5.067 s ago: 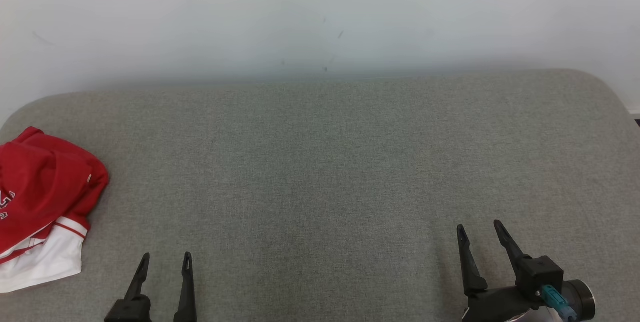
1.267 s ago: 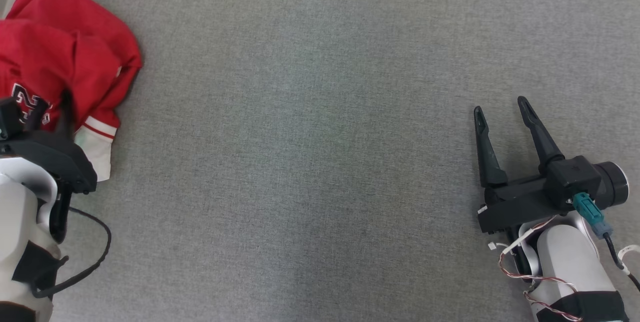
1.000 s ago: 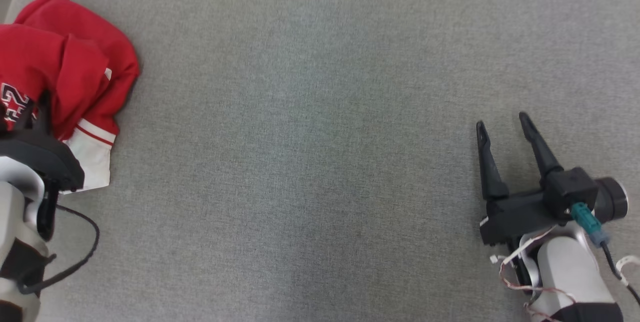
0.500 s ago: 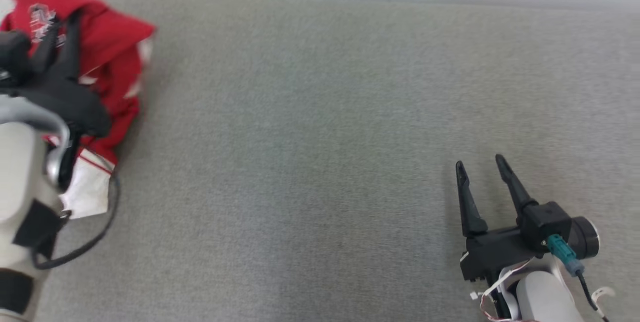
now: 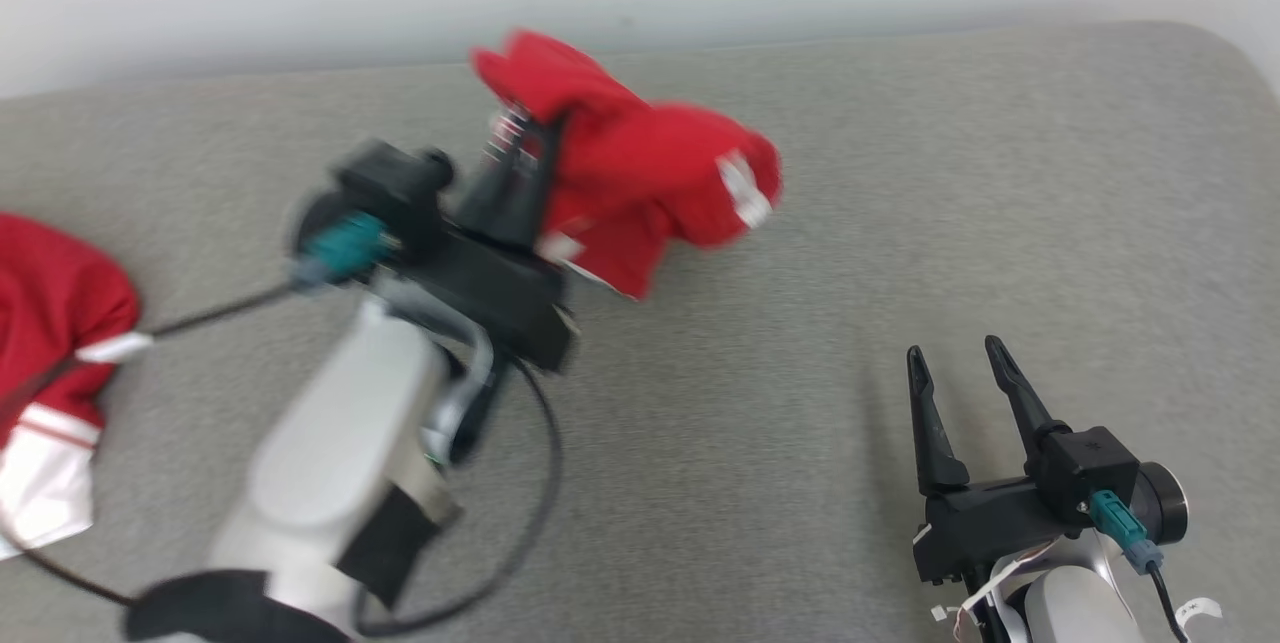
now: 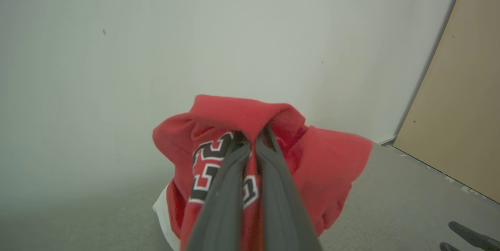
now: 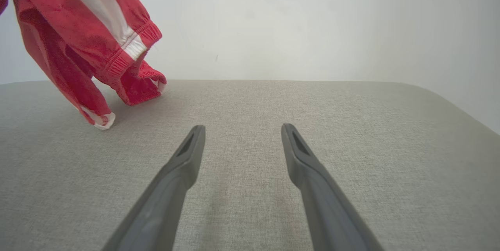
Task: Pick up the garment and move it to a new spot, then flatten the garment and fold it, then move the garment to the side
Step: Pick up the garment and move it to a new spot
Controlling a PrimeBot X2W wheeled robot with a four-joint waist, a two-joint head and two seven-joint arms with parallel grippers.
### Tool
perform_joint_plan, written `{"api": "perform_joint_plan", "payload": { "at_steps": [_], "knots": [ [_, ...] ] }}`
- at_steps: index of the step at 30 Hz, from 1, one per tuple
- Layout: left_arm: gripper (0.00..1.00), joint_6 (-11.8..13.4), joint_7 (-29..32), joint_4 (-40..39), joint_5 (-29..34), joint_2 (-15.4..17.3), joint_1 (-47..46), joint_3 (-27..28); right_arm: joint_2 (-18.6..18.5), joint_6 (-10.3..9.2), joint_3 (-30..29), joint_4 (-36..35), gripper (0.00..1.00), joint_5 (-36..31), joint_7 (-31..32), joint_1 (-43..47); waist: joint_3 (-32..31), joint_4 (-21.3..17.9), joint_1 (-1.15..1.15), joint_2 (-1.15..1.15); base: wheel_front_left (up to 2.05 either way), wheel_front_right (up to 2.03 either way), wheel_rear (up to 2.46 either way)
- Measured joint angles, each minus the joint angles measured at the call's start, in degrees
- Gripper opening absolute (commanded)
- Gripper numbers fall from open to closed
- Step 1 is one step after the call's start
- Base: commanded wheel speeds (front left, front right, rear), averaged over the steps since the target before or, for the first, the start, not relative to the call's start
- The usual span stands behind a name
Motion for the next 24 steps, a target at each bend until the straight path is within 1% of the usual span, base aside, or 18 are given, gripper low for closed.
{"api": "perform_joint_plan", "payload": {
  "at_steps": [4, 7, 9, 11, 12, 14, 18, 21, 24],
  "knots": [
    [0.00, 0.00, -0.34, 1.51, -1.24, -4.08, 2.04, -3.52, 0.18, 0.00, -0.10, -0.40, 1.00, 0.05, 0.00, 0.48, -0.27, -3.03, 0.00, 0.00, 0.00, 0.00, 0.00],
    [0.00, 0.00, -0.91, 3.21, -1.57, -5.46, 3.43, -5.75, 0.27, 0.00, 0.00, -0.49, 1.00, 0.04, 0.00, 0.57, -0.39, -5.06, 0.00, 0.00, 0.00, 0.00, 0.00],
    [0.00, 0.01, -1.27, 5.64, -1.04, -5.82, 4.55, -7.22, 0.32, 0.00, 0.00, -0.42, 1.00, 0.04, 0.00, 0.60, -0.46, -6.18, 0.00, 0.00, 0.00, 0.00, 0.00],
    [0.81, 0.25, -1.60, 8.05, -0.79, -6.04, 5.80, -7.61, 0.35, 0.00, 0.11, -0.35, 1.00, 0.04, 0.00, 0.60, -0.52, -7.08, 0.00, 0.00, 0.00, 0.00, 0.00],
    [1.00, 0.60, -1.85, 9.16, -0.27, -6.02, 6.30, -7.79, 0.38, 0.00, 0.13, -0.35, 1.00, 0.05, 0.00, 0.60, -0.57, -7.42, 0.00, 0.00, 0.00, 0.00, 0.00],
    [1.00, 1.57, -2.13, 10.96, 0.16, -5.93, 7.05, -7.15, 0.43, 0.00, 0.03, -0.35, 1.00, 0.11, 0.00, 0.65, -0.69, -7.80, 0.00, 0.00, 0.00, 0.00, 0.00],
    [1.00, 2.29, -2.50, 11.91, 1.29, -4.75, 9.44, -4.69, 0.47, 0.00, -0.03, -0.52, 1.00, 0.53, 0.00, 0.92, -1.19, -7.48, 0.01, 0.00, 0.00, 0.00, 0.00],
    [1.00, 3.66, -2.54, 9.20, 3.49, -2.29, 11.93, -0.94, 0.51, 0.00, 0.08, -0.62, 1.00, 0.92, 0.00, 0.99, -1.81, -7.17, 0.00, 0.00, 0.00, 0.00, 0.00],
    [1.00, 5.28, -2.54, 5.35, 5.81, -0.37, 16.41, 3.91, 0.49, 0.00, 0.14, -0.58, 1.00, 1.21, 0.00, 1.51, -2.50, -6.83, 0.01, -0.01, 0.00, 0.00, 0.00]
  ]
}}
